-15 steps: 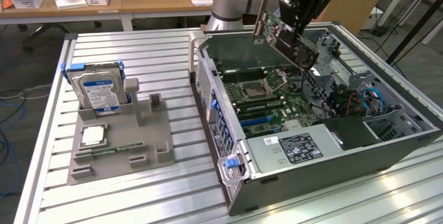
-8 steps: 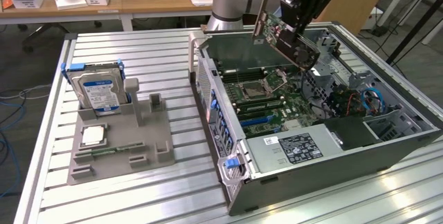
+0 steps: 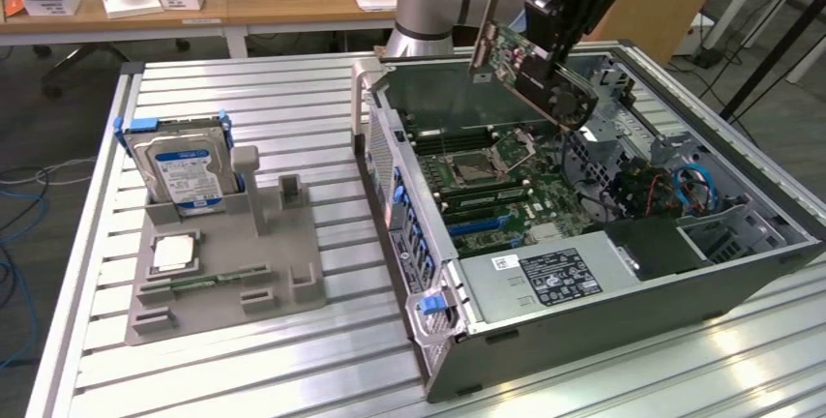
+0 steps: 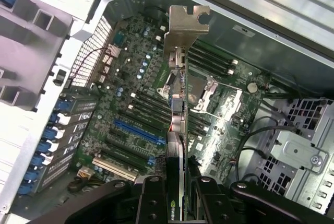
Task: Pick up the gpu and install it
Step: 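Insert the gpu into the slot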
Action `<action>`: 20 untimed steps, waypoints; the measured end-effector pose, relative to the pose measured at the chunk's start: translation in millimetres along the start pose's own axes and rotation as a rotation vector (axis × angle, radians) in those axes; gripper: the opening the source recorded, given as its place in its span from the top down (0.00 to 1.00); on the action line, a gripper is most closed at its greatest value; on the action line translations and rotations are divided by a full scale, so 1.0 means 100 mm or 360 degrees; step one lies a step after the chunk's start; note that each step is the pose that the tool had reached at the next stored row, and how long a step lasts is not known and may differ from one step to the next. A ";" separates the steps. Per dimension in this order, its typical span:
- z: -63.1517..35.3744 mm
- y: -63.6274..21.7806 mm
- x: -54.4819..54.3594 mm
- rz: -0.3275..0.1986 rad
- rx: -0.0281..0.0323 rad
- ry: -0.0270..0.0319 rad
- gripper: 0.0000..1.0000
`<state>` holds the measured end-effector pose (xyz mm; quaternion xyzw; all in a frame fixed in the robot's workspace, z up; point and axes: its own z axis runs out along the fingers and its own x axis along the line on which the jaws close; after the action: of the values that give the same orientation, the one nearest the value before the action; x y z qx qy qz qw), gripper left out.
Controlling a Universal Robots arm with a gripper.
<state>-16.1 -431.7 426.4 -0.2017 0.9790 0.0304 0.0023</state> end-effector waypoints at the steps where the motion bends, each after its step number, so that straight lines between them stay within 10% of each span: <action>1: 0.000 0.000 0.00 -0.0008 -0.00001 0.00004 0.74; 20: 0.000 -0.008 -0.02 -0.0195 -0.00043 0.00109 0.74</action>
<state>-14.1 -431.7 426.4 -0.2612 0.9648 0.0308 0.0005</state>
